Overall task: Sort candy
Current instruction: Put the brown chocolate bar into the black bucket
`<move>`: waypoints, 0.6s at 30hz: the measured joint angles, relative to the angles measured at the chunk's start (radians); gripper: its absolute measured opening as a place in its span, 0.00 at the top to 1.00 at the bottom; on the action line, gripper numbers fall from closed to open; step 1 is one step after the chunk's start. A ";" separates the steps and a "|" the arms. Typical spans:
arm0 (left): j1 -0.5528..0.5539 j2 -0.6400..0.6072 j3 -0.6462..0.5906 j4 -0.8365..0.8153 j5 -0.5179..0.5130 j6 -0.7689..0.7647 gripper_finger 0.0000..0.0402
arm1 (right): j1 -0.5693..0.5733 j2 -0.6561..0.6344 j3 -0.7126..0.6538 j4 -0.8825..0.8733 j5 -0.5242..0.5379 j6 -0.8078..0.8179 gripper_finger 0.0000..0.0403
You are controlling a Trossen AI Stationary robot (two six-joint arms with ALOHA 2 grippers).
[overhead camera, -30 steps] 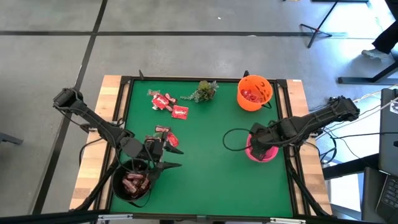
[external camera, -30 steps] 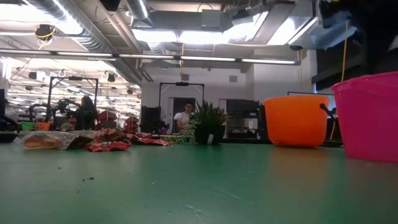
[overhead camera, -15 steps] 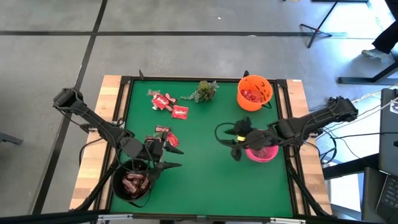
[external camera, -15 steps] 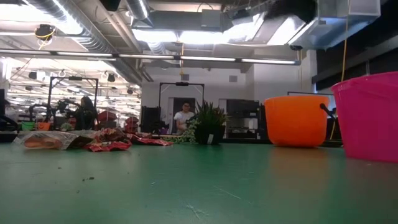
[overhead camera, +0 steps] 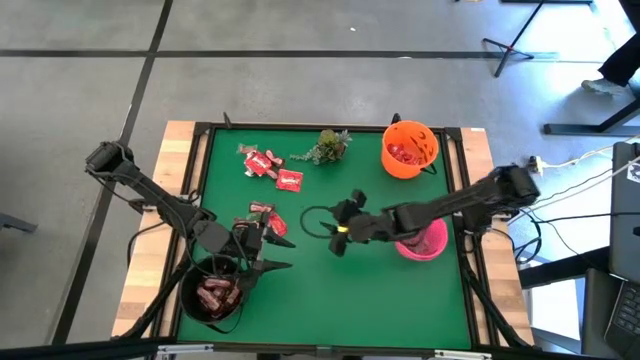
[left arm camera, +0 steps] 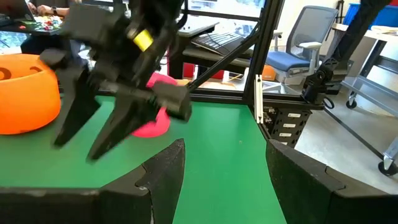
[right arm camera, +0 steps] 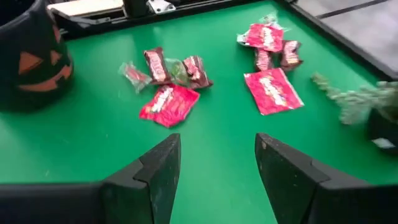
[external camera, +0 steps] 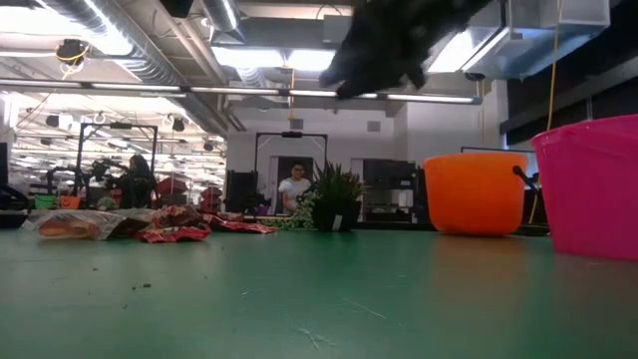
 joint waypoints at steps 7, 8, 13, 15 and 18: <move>0.000 0.000 0.000 0.000 0.000 0.000 0.47 | -0.087 0.150 0.000 0.265 -0.166 -0.008 0.49; 0.000 0.000 0.000 0.000 0.000 0.000 0.47 | -0.096 0.164 0.000 0.307 -0.182 -0.007 0.49; 0.000 0.000 0.000 -0.003 0.000 0.000 0.47 | -0.116 0.208 0.000 0.395 -0.200 -0.007 0.49; 0.000 0.000 0.000 -0.004 0.000 0.000 0.47 | -0.114 0.223 0.000 0.421 -0.200 -0.001 0.49; 0.000 0.000 0.000 -0.005 0.000 0.000 0.47 | -0.112 0.240 0.000 0.437 -0.201 0.001 0.49</move>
